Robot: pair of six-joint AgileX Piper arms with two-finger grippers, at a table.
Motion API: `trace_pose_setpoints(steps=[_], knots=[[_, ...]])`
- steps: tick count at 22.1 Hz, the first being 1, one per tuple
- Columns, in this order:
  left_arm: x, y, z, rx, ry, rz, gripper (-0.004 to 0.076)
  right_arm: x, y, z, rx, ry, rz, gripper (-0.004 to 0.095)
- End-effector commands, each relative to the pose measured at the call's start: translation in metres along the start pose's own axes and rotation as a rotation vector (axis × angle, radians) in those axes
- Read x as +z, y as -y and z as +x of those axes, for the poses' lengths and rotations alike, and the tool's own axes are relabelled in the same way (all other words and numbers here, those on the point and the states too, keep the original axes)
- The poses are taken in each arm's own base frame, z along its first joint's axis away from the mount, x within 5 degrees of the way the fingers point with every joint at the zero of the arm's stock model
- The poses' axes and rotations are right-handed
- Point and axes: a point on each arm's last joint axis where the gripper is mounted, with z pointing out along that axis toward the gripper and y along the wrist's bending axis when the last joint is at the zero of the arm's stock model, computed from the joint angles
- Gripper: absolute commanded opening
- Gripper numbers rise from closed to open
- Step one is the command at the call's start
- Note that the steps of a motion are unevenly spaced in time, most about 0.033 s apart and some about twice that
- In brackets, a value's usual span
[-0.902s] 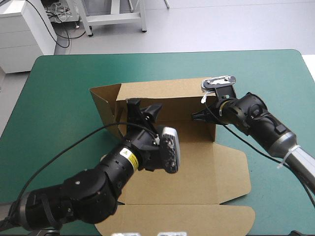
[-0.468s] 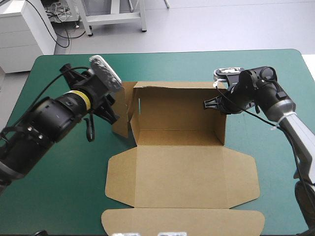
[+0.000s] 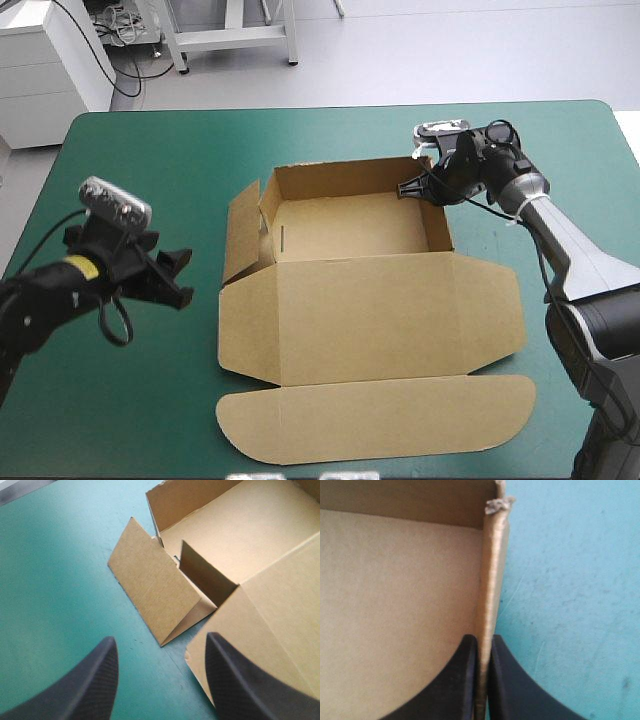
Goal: Fold the box
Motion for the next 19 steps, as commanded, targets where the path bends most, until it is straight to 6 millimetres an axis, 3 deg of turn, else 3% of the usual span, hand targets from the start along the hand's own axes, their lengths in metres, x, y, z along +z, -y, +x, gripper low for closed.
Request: trace_pose_setpoints(steps=[1, 6, 8, 9, 10, 14, 18, 19], knots=[[-0.025, 0.013, 0.023, -0.025, 0.166, -0.021, 0.0368, -0.003, -0.005, 0.012, -0.023, -0.118, -0.023, -0.0016], [-0.042, 0.033, 0.089, -0.018, 0.258, -0.061, 0.0306, -0.003, -0.005, 0.008, -0.033, -0.075, -0.024, -0.0016], [-0.048, 0.043, 0.12, -0.008, 0.298, -0.073, 0.0189, -0.003, -0.005, 0.006, -0.036, -0.058, -0.019, -0.0016], [-0.051, 0.046, 0.135, 0.009, 0.326, -0.092, 0.0066, -0.004, -0.004, 0.005, -0.042, -0.049, -0.01, -0.0016], [-0.052, 0.048, 0.141, 0.019, 0.341, -0.103, -0.0011, -0.004, -0.004, 0.004, -0.042, -0.041, -0.01, -0.0016], [-0.054, 0.052, 0.155, 0.02, 0.357, -0.107, -0.0008, -0.01, -0.003, -0.003, -0.053, -0.006, 0.006, 0.0037], [-0.054, 0.052, 0.155, 0.019, 0.357, -0.107, -0.0008, -0.056, -0.004, -0.025, -0.067, 0.031, 0.015, 0.0344], [-0.054, 0.052, 0.155, 0.019, 0.357, -0.107, -0.0008, -0.065, -0.004, -0.03, -0.07, 0.06, 0.015, 0.0382]])
